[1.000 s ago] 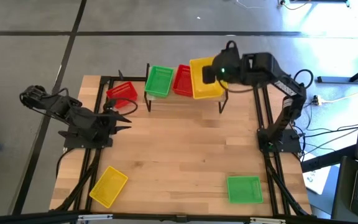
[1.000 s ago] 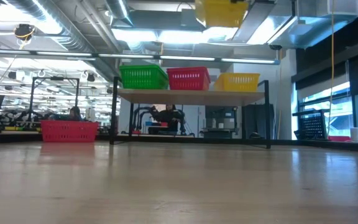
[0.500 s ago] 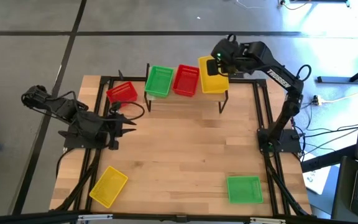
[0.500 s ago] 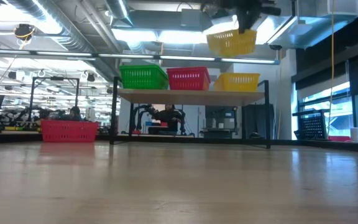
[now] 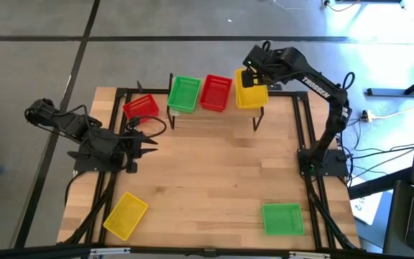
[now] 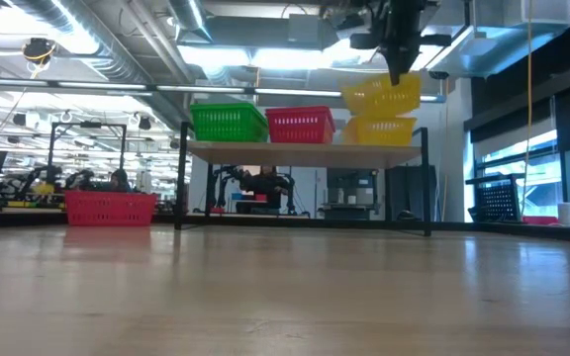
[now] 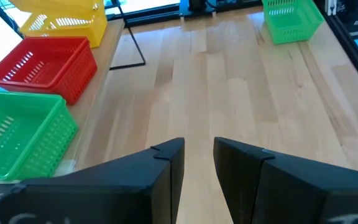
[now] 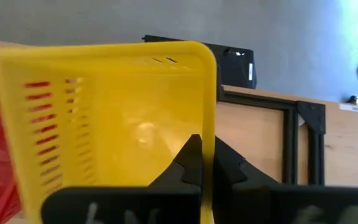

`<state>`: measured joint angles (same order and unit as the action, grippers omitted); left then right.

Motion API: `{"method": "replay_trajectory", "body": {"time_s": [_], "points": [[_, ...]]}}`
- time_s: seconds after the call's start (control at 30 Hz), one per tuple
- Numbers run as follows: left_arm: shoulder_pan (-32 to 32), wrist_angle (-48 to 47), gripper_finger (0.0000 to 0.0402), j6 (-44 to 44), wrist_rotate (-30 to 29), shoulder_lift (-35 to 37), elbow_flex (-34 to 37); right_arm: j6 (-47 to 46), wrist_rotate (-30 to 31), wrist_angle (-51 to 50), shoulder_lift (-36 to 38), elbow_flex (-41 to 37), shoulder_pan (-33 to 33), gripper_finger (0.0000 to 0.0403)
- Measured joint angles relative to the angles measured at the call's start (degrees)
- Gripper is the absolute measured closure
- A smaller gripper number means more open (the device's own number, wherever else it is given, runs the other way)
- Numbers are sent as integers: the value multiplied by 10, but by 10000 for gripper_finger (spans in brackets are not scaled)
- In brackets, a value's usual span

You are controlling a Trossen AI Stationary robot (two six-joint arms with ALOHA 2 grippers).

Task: Stack baskets on shelf by color
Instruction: Stack the top yellow bin on top of the yellow bin on the shelf, then stack the red bin on top of the red bins on the shelf

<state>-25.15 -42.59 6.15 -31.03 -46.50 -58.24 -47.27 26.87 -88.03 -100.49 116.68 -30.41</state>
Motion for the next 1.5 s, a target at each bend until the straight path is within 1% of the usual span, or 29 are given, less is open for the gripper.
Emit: {"method": "replay_trajectory", "body": {"time_s": [0.27,0.6,0.8,1.0,1.07,1.2,1.37,1.5], "points": [[0,0,324,12,0,0,0,10,-38,48,0,-40,-9,400],[0,0,324,12,0,0,0,11,-47,67,0,-74,-15,361],[0,0,324,12,0,0,0,10,-21,74,0,-66,-15,333],[0,0,324,13,0,0,0,12,-15,75,0,-21,-12,329],[0,-3,324,18,0,0,0,27,-14,75,0,-1,-3,329],[0,-10,324,60,-2,0,0,100,-14,74,0,32,33,328],[0,-43,324,134,-3,0,0,163,-14,76,0,57,101,328],[0,-76,324,217,-3,0,0,211,-14,76,0,61,163,328]]}}
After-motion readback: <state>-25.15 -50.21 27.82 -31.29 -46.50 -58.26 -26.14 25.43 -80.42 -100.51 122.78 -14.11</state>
